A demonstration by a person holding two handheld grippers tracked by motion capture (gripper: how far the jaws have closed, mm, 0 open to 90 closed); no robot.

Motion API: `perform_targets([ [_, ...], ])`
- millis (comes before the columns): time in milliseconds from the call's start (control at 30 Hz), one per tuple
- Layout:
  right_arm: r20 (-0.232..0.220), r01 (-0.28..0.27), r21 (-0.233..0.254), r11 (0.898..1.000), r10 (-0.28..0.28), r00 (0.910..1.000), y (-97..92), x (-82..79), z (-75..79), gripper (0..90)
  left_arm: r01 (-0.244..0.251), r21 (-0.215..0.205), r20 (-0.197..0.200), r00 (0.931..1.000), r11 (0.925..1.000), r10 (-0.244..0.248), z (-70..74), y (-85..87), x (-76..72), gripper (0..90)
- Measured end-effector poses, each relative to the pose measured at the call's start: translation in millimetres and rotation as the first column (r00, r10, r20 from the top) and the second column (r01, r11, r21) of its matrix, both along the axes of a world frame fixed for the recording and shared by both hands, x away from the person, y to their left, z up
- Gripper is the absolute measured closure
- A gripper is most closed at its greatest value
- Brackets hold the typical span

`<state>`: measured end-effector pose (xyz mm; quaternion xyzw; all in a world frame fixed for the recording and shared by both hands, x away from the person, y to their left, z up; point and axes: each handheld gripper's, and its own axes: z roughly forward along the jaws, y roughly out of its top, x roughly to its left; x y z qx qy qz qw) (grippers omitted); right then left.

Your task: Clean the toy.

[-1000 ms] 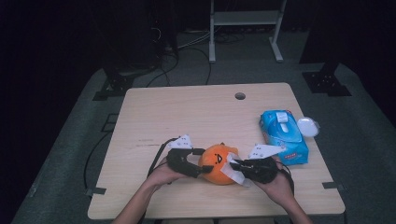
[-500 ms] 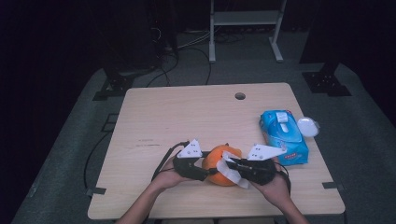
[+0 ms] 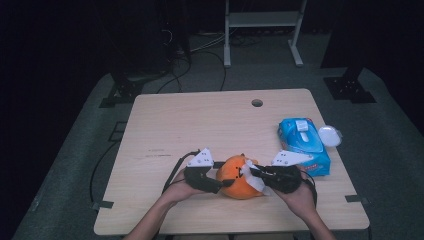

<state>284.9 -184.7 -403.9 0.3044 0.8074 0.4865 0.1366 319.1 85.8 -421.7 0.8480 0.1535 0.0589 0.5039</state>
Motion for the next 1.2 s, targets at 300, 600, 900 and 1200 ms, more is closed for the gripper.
perform_targets([
  [300,0.035,-0.052,-0.017,0.998,0.053,0.9980,18.0,-11.5,6.7,81.9,0.014,0.049,0.076,0.9969,0.9987,-0.018,4.0,-9.8,-9.6,32.8],
  [600,0.025,-0.025,0.028,0.999,0.025,0.9994,4.8,-8.4,4.9,82.0,0.008,0.024,0.061,0.9981,0.9997,-0.010,4.3,-12.0,-8.8,31.4],
  [900,0.039,-0.026,-0.008,1.000,0.027,0.9989,7.9,-8.7,4.9,81.6,0.026,0.046,0.072,0.9970,0.9986,-0.029,4.4,-12.3,-11.9,32.3],
  [1200,-0.048,-0.081,-0.002,0.997,0.081,0.9956,4.6,-8.3,-9.3,81.1,0.029,0.033,0.000,0.9996,0.9990,-0.029,5.2,-7.4,-6.6,29.5],
])
